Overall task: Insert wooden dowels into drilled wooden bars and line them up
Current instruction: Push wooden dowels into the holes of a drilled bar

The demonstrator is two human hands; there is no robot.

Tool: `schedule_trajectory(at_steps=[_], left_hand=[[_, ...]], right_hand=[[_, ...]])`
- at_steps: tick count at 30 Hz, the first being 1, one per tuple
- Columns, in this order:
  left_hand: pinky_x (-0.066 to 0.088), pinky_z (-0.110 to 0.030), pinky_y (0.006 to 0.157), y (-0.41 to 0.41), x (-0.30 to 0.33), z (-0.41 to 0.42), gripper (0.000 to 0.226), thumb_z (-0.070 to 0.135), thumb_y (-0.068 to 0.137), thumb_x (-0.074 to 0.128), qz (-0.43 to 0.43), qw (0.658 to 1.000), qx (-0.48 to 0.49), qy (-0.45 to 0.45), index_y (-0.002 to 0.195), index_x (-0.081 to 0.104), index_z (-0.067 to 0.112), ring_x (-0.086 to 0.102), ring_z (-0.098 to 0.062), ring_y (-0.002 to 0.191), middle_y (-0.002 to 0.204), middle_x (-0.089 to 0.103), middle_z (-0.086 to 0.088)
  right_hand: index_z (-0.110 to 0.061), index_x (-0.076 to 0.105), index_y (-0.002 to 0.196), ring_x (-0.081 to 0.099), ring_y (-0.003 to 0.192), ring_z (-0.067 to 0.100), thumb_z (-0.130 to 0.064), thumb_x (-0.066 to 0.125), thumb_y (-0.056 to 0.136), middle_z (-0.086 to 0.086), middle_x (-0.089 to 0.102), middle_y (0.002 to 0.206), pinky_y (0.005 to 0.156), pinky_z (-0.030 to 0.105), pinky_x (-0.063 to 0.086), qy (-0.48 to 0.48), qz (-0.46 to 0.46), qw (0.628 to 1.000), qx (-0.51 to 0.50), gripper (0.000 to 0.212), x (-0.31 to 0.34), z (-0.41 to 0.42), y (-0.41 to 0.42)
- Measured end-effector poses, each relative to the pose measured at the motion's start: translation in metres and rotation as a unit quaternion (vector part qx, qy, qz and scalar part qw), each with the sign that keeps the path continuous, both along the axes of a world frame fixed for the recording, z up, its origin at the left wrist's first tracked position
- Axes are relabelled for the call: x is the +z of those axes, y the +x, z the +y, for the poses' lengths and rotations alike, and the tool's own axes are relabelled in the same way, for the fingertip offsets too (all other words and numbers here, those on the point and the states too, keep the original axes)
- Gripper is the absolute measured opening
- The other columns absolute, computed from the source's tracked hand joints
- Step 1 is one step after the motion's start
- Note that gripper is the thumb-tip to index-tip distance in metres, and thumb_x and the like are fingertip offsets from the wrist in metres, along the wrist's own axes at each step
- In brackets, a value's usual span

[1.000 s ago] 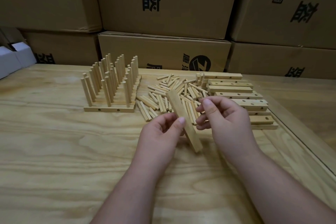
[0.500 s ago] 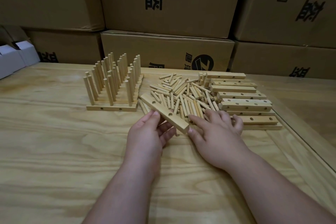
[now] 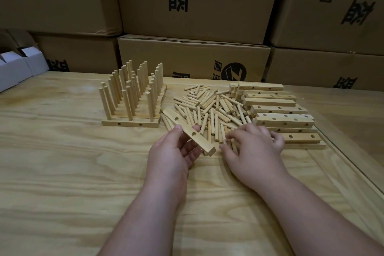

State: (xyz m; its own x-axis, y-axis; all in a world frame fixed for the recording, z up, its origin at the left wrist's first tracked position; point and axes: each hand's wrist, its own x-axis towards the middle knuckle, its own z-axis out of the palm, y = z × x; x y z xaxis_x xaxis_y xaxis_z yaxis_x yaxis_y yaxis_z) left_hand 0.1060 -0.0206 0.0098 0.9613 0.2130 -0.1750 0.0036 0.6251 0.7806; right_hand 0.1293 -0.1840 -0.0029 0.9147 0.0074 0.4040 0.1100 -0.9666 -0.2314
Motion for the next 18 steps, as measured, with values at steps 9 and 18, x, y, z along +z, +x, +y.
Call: schedule_trajectory(at_steps=[9, 18], left_hand=[[0.051, -0.023, 0.045, -0.0021, 0.0046, 0.0005, 0.034, 0.019, 0.101, 0.043, 0.033, 0.999, 0.008, -0.039, 0.104, 0.075, 0.008, 0.064, -0.013, 0.051, 0.074, 0.074, -0.006], [0.049, -0.023, 0.045, -0.0024, 0.0041, 0.0005, 0.034, 0.019, 0.099, 0.043, 0.035, 0.999, 0.010, -0.034, 0.104, 0.076, 0.012, 0.060, -0.012, 0.049, 0.071, 0.071, -0.003]], right_hand=[[-0.043, 0.066, 0.106, 0.040, 0.121, 0.012, -0.055, 0.052, 0.090, -0.021, 0.054, 0.116, 0.106, 0.045, 0.006, -0.011, 0.003, 1.000, 0.021, 0.024, -0.0028, 0.0003, 0.0018], [-0.038, 0.061, 0.121, 0.044, 0.116, 0.016, -0.049, 0.050, 0.086, -0.012, 0.058, 0.118, 0.099, 0.044, 0.016, -0.028, 0.004, 0.999, -0.035, 0.039, -0.0026, -0.0009, 0.0027]])
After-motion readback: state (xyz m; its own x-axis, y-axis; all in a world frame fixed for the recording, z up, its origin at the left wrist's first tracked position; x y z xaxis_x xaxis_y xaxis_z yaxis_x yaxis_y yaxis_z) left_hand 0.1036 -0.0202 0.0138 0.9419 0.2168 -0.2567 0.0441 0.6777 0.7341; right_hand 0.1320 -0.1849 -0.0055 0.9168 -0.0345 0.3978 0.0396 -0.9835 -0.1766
